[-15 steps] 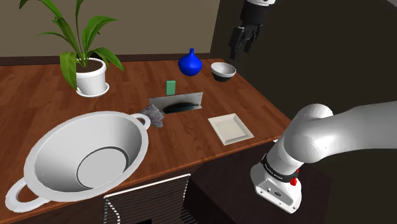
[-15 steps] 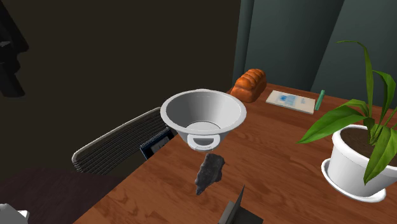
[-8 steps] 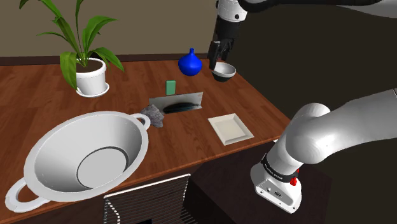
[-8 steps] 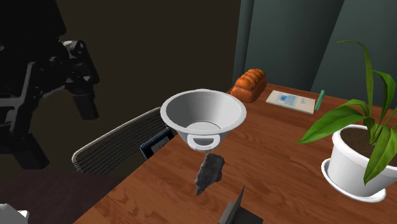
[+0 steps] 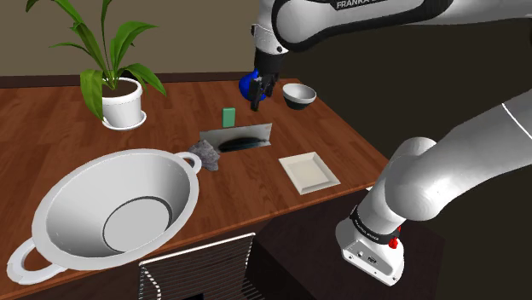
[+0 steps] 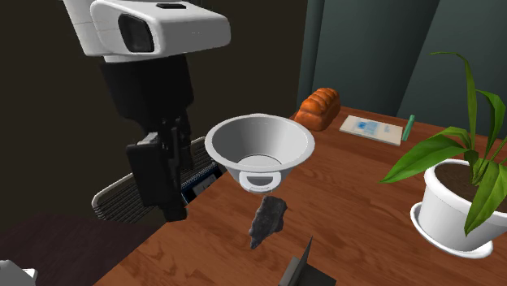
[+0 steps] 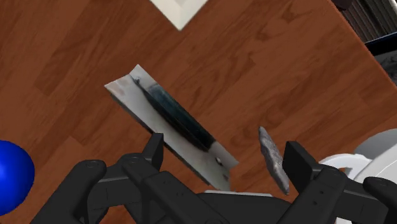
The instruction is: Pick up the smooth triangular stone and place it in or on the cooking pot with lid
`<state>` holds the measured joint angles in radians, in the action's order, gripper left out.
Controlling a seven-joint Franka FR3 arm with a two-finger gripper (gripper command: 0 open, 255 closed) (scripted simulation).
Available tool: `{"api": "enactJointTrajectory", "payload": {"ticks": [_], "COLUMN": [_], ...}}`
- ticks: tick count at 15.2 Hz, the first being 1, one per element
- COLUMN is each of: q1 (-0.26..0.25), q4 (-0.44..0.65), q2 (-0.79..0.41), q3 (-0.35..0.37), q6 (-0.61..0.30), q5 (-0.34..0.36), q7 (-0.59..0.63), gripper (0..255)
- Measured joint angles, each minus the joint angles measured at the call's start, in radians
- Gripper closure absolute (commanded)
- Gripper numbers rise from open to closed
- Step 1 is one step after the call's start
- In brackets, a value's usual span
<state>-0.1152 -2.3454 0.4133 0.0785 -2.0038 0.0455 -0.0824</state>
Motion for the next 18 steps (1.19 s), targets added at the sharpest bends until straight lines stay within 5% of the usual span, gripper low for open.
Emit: {"api": "enactJointTrajectory", "payload": {"ticks": [18], "q1": [-0.105], "q4": [0.195], "q2": [-0.525], "q3": [0.110], "q6": [-0.339], "q5": [0.081], "q7": [-0.063], "gripper": [0]}}
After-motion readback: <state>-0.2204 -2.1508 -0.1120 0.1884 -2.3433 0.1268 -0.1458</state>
